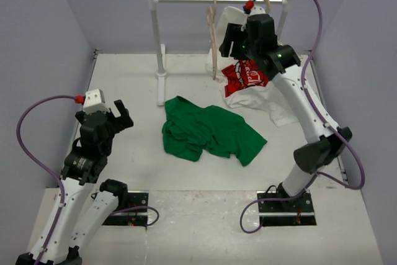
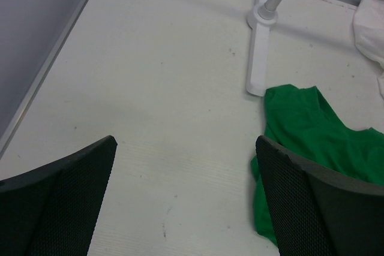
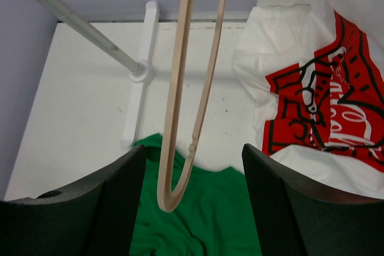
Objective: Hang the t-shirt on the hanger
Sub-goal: Pick up the hanger from the clothesline.
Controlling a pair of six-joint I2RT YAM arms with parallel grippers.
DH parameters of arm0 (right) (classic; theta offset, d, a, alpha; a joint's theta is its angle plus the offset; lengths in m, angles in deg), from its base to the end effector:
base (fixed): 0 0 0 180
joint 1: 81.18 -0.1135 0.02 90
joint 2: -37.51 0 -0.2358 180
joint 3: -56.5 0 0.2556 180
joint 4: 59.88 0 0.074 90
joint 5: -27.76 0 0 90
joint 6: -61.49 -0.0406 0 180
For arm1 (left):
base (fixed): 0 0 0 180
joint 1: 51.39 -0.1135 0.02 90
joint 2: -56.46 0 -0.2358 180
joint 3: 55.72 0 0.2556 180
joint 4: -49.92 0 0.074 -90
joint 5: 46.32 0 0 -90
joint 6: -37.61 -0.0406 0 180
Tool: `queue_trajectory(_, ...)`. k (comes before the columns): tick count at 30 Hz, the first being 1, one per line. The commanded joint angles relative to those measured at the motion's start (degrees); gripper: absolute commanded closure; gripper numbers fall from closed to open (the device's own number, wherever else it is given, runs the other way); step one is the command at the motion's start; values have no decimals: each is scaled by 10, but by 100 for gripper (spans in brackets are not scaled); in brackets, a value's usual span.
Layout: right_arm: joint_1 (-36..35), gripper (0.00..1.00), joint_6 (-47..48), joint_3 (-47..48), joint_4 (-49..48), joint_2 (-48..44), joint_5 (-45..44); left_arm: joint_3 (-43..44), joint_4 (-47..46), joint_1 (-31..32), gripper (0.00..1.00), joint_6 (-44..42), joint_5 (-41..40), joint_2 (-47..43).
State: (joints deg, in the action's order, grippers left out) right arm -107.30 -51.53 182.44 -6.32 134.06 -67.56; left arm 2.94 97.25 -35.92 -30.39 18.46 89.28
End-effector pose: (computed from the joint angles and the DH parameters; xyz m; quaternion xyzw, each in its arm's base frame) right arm 0.3375 0.1613 0.4263 0.0025 0.8389 0.1903 0.5099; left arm 0.1539 -0.0246 0.3121 -0.1686 0.7983 -0.0055 0.5782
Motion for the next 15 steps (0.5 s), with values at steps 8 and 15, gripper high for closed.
queue_trajectory(8,-56,46,47,158,74,124,-118,-10,-26,2,0,0,10,13)
queue_trajectory(15,-59,63,43,123,56,131,-162,-11,-27,2,0,-2,15,15)
